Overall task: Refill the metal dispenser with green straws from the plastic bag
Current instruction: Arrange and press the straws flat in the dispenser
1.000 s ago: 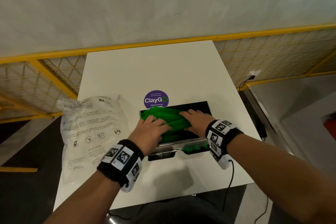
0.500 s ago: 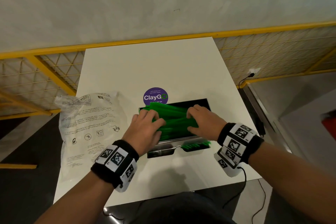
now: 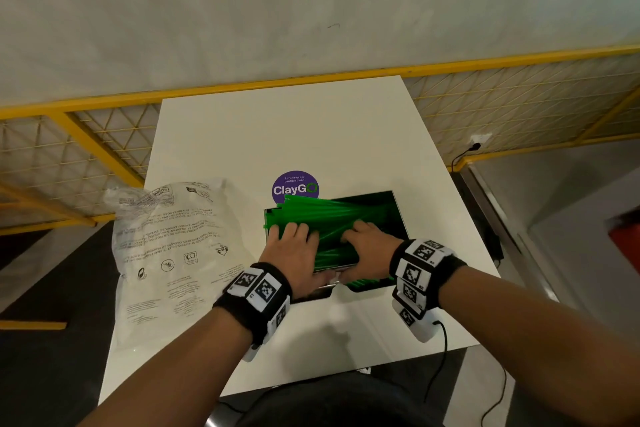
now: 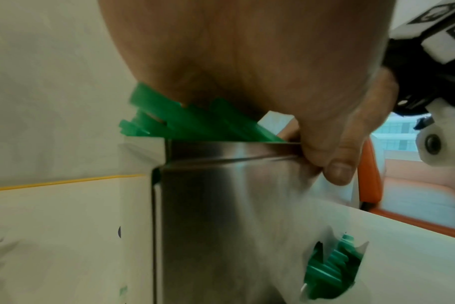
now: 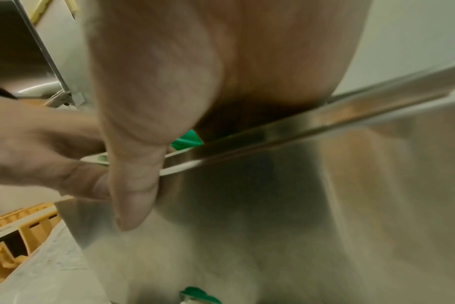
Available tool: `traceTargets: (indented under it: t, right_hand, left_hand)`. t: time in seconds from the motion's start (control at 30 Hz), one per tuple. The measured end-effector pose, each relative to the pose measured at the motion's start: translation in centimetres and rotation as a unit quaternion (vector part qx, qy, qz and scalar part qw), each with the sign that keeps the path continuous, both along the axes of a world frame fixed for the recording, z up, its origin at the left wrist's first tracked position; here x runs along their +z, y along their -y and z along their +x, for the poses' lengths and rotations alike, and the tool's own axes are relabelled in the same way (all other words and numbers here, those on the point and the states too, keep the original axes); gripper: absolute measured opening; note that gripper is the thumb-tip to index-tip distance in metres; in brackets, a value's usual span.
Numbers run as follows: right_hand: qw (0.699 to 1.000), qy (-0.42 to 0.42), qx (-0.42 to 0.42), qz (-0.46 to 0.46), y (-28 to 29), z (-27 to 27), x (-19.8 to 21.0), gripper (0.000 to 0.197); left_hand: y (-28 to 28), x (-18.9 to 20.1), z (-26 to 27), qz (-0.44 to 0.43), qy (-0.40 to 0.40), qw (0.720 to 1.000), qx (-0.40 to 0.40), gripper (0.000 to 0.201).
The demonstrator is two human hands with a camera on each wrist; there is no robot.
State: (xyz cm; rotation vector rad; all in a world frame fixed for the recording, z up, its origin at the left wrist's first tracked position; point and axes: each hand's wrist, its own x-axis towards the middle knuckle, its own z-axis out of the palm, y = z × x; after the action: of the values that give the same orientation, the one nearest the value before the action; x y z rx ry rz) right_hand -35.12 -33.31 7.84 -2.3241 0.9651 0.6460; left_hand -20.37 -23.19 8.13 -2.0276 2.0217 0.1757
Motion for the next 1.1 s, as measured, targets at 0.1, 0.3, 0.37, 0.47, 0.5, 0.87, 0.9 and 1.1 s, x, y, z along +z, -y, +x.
traceTargets:
  t: [0.1, 0.3, 0.37, 0.47, 0.5, 0.87, 0.9, 1.1]
  right_hand:
    - [0.999, 0.007, -0.027, 0.025, -0.1, 0.0, -0.2, 0.08]
    - [0.996, -0.088, 0.024, 0.0, 0.3, 0.2, -0.4, 0.09]
    - [0.993, -0.11, 0.035, -0.003, 0.4, 0.4, -0.3, 0.093]
    - [0.995, -0.097, 0.02, 0.015, 0.4, 0.9, -0.2, 0.088]
    - [0.996, -0.085, 0.006, 0.024, 0.5, 0.9, -0.2, 0.084]
    - [0.998, -0.061, 0.019, 0.025, 0.6, 1.2, -0.4, 0.07]
    - [0.997, -0.069, 0.019, 0.033, 0.7, 1.4, -0.5, 0.07]
    - [0.991, -0.086, 0.007, 0.1, 1.4, 2.5, -0.6, 0.095]
  left_hand:
    - [-0.1, -0.3, 0.0, -0.006, -0.01, 1.0, -0.008, 0.095]
    - [-0.1, 0.1, 0.0, 0.012, -0.004, 1.0, -0.014, 0.075]
    - [0.0, 0.3, 0.0, 0.007, 0.001, 1.0, -0.015, 0.074]
    - [0.3, 0.2, 0.1, 0.01, 0.004, 1.0, -0.023, 0.083]
    - [0.4, 0.1, 0.2, 0.015, 0.005, 1.0, -0.026, 0.085]
    - [0.9, -0.2, 0.0, 0.012, -0.001, 1.0, -0.004, 0.078]
    - [0.9, -0.2, 0.0, 0.013, -0.002, 1.0, -0.004, 0.077]
    - [1.0, -0.3, 0.0, 0.02, -0.009, 1.0, 0.002, 0.079]
